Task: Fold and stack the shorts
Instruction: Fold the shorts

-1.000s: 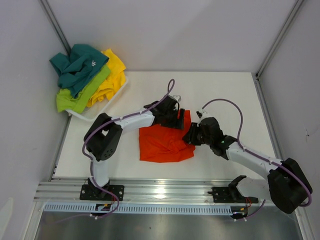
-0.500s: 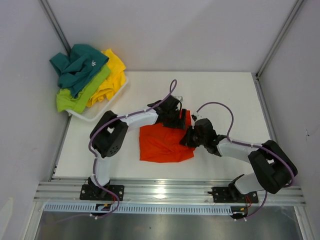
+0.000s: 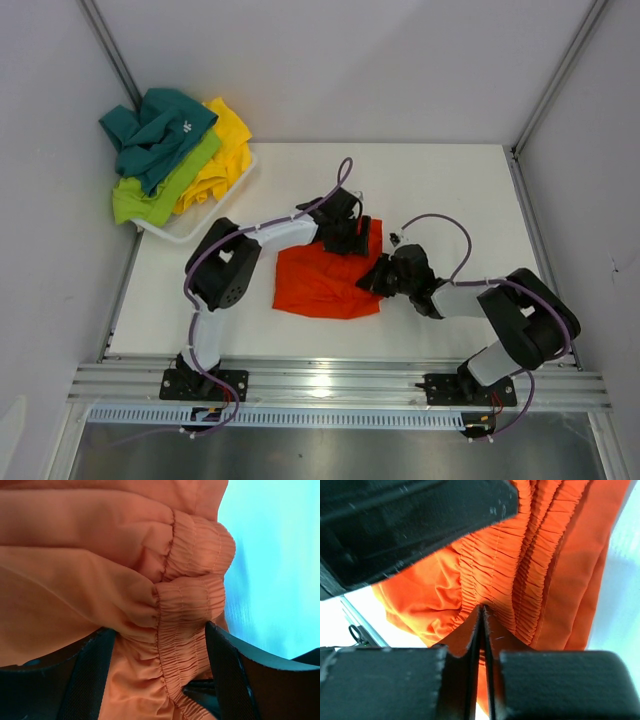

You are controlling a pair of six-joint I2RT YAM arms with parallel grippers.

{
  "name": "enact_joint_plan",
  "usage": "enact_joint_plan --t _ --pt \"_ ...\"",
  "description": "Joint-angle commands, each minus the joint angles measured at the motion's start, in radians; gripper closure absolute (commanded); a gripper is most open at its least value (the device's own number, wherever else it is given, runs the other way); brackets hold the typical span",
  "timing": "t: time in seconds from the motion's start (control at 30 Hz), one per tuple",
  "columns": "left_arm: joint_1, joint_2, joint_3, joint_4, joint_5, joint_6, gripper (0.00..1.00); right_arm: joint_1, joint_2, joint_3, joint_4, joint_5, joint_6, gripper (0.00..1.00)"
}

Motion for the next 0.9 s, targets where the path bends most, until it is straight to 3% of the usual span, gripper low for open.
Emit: enact_joint_plan --t 0.0,0.3,0.4,0.47,0.7,0.87 --pt "0.014 -0.002 0.095 -0.034 0.007 0.016 0.25 0.008 0.05 -0.025 -0.181 0.067 -0.029 0.89" --pt "0.027 -0.077 0.29 -0.172 0.074 0.04 0.24 0.002 -0.142 0.049 -0.364 0.112 -0.073 0.62" --pt "0.027 -0.127 0.299 -0.212 0.086 0.047 0.24 0.002 -0.22 0.049 -0.411 0.139 -0.069 0.3" --pt "0.027 -0.163 0.281 -0.232 0.073 0.04 0.24 -0.009 -0.28 0.055 -0.451 0.159 -0.076 0.23" --pt "0.027 -0.328 0.051 -0.176 0.068 0.028 0.24 -0.09 -0.383 0.087 -0.571 0.11 -0.13 0.19" --pt "0.025 -0.479 -0.199 -0.082 0.06 0.004 0.24 -0.18 -0.339 0.09 -0.583 0.07 -0.182 0.18"
